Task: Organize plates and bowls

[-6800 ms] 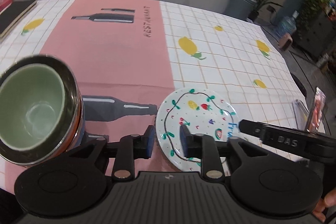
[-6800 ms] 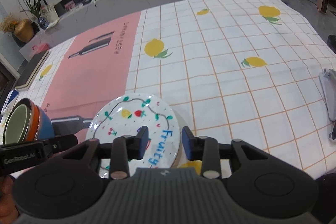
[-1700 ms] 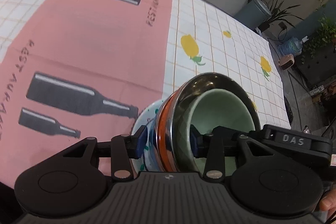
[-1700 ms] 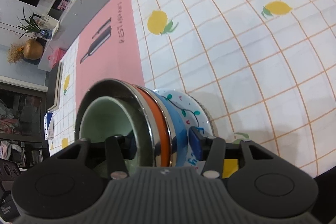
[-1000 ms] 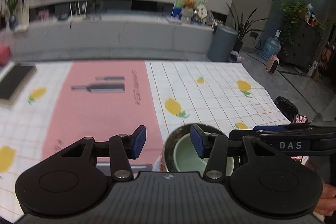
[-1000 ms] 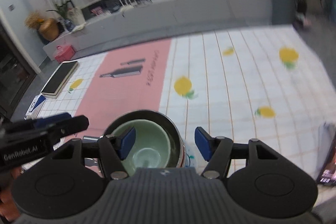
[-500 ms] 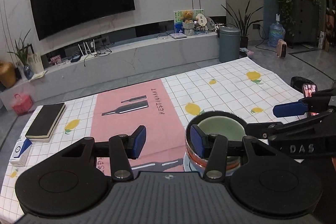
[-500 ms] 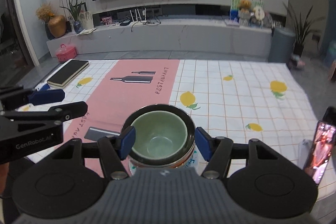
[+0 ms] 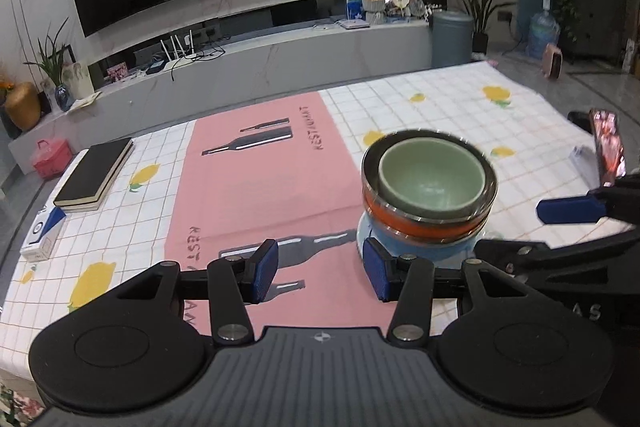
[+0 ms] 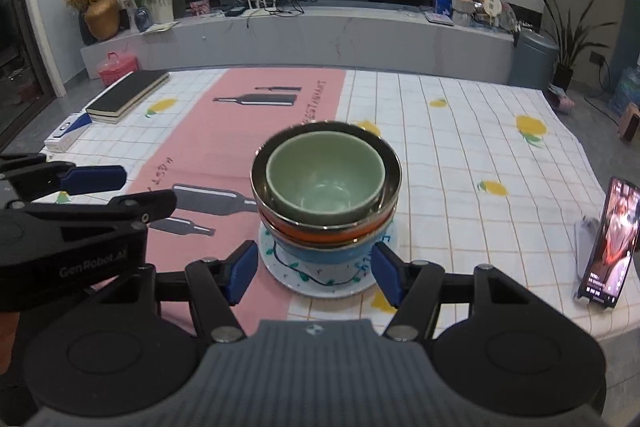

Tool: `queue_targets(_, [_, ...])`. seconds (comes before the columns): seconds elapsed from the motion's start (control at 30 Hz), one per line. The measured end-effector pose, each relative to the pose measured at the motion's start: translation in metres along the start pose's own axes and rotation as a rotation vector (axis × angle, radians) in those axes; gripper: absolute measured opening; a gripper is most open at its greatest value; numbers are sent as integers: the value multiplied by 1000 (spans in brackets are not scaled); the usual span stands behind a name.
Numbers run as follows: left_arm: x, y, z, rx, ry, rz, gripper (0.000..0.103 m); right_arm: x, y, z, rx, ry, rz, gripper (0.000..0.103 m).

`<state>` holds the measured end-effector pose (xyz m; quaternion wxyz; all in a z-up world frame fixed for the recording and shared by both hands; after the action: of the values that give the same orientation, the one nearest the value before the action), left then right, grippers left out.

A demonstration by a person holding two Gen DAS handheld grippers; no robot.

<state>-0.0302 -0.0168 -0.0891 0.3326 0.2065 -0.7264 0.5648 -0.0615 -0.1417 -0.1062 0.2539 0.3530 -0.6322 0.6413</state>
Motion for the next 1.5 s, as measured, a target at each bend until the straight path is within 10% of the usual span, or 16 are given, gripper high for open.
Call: queue_targets(1.5, [-13, 13, -6, 19, 10, -59, 56, -16, 5, -3, 5, 13, -45, 63])
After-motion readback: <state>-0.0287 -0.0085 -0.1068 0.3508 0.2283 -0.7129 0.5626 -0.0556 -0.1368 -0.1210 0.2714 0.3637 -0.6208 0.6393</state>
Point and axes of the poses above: each gripper's, at about its wrist camera, not at the fingertips, and x roughly against the way its jaws point, z to its right, y to its underside, the point moved 7 cm from there along -x, roughly the way its jaws point, and after that the axes turned 5 degrees about -z, right-handed, at the moved point
